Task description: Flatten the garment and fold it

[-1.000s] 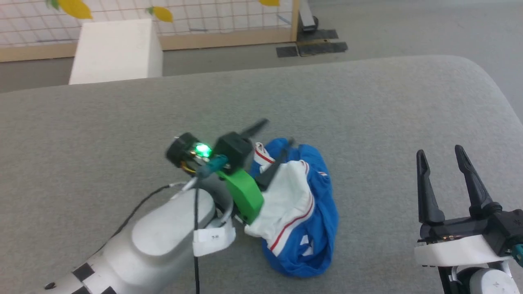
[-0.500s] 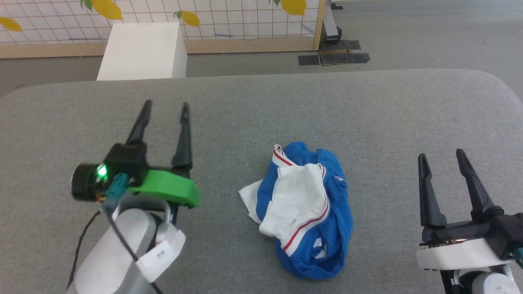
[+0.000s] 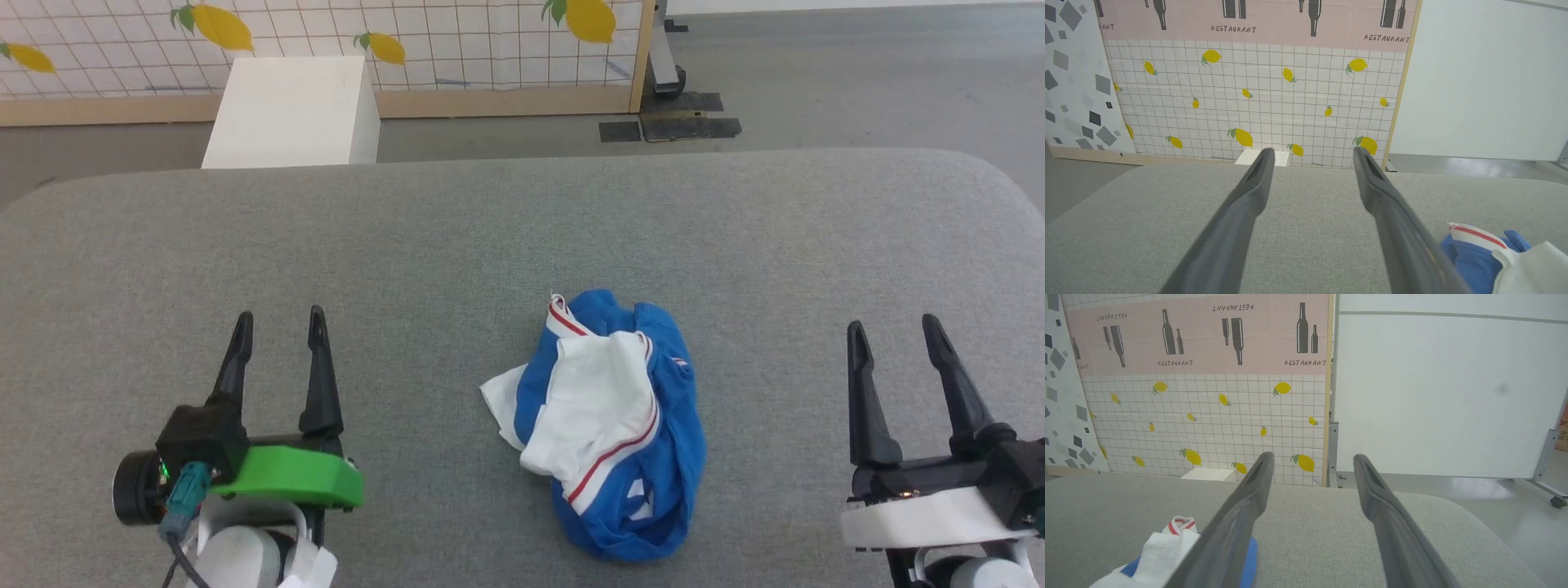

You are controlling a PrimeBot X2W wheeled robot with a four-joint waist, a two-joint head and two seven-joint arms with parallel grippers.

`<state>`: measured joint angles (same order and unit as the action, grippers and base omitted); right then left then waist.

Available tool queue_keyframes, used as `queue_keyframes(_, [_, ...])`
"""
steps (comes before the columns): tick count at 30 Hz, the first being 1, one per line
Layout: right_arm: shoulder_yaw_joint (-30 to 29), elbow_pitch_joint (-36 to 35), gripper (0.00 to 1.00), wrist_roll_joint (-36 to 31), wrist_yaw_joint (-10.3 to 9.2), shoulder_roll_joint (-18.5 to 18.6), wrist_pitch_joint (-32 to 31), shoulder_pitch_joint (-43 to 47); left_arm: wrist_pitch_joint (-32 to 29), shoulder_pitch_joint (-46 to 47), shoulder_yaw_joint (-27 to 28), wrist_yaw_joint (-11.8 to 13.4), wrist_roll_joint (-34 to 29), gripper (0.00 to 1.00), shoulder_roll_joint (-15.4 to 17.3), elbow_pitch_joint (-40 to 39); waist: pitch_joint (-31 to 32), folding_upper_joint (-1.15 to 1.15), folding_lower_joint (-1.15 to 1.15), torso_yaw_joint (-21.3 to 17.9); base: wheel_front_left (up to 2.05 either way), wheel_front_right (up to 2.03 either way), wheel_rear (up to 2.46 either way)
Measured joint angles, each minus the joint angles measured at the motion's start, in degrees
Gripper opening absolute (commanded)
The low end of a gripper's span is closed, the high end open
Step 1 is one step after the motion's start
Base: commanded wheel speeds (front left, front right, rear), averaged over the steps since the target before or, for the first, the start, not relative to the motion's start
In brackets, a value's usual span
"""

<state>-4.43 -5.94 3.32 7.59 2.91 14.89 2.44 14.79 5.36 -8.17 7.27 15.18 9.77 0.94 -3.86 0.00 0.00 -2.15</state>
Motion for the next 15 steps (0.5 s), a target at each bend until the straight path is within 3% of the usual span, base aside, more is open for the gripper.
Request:
queue_keyframes(9, [0.88,1.01,1.0,0.4,0.0,-0.01,-0.01,0.99,0.0,-2.85,6.3,-6.99,-3.22,1.0,-4.36,0.2,0.56,0.0,0.0,1.0,0.0,0.0,0.0])
queue_keyframes(15, [1.1,1.35,1.0,0.47,0.0,0.0,-0.01,1.13,0.0,-3.04,8.64,-9.62,-4.91,1.0,-5.78,0.86,0.43,0.0,0.0,1.44,0.0,0.0,0.0])
